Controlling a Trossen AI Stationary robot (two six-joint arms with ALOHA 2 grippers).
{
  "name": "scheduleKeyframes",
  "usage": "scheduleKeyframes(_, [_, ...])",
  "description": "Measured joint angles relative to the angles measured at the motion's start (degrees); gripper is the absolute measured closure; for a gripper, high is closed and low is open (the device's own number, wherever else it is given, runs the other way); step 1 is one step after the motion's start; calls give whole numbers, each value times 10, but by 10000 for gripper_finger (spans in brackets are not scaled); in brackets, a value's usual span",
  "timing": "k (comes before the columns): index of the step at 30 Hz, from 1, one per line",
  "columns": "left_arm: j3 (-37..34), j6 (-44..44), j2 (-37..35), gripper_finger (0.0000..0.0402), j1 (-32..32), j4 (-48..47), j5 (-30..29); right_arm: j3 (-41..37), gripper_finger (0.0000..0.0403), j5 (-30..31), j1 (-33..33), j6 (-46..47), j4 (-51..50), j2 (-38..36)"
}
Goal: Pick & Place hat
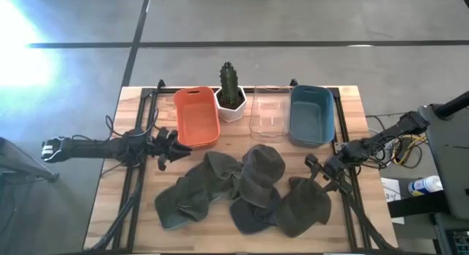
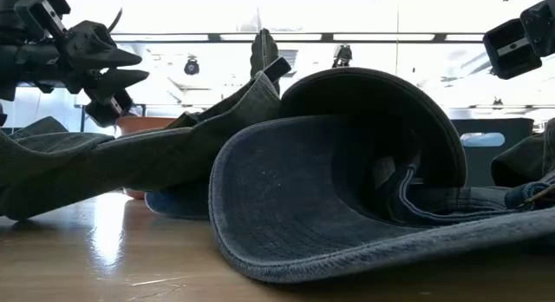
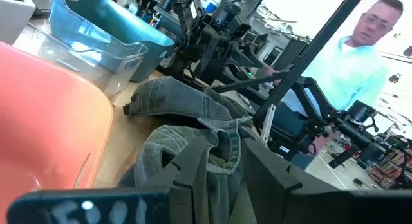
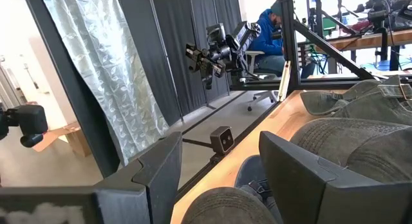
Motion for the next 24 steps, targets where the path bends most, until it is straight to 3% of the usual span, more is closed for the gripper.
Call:
scheduleKeyframes(20, [0, 0, 0, 307, 0, 0, 0, 0, 199, 1, 0, -6, 2, 0])
scheduleKeyframes(24, [0, 0, 0, 307, 0, 0, 0, 0, 199, 20, 0, 117, 2, 0])
